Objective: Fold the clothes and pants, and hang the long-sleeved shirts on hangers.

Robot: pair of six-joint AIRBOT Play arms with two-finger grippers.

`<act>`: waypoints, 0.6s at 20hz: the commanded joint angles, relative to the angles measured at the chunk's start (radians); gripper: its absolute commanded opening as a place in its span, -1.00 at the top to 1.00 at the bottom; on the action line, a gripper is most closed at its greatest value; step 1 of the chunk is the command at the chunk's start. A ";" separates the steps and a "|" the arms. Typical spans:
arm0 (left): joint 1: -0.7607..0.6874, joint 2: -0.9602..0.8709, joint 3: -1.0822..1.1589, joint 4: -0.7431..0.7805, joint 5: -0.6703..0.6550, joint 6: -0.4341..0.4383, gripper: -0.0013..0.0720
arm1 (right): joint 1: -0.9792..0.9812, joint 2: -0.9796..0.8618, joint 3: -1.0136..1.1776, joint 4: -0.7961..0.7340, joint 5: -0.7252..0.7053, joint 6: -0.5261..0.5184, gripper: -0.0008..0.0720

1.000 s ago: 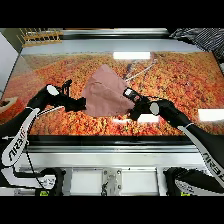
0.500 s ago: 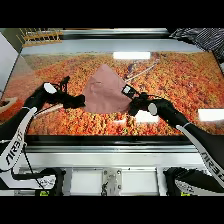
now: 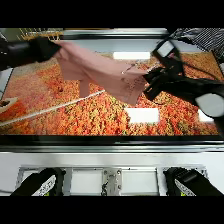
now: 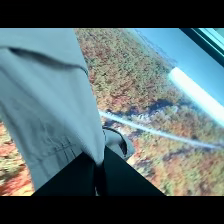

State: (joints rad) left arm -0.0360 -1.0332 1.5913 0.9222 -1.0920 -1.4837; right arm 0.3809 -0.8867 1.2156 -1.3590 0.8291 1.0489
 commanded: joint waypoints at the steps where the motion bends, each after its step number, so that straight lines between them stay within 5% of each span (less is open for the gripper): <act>1: -0.048 0.194 0.077 -0.003 -0.006 -0.033 0.95 | -0.001 0.155 0.077 0.000 0.291 0.206 0.94; 4: -0.118 0.288 0.077 0.076 -0.036 -0.161 0.95 | -0.001 0.237 0.079 0.000 0.414 0.380 0.94; 8: -0.238 0.253 0.073 0.373 -0.220 -0.369 0.95 | -0.001 0.203 0.079 0.001 0.587 0.569 0.94; 12: -0.318 0.071 -0.111 0.447 -0.256 -0.382 0.95 | -0.002 -0.003 0.078 0.008 0.697 0.593 0.95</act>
State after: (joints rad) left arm -0.2985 -0.8631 1.5833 1.2781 -1.2903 -1.8130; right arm 0.3798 -0.7731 1.2919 -1.3609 1.4117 1.5795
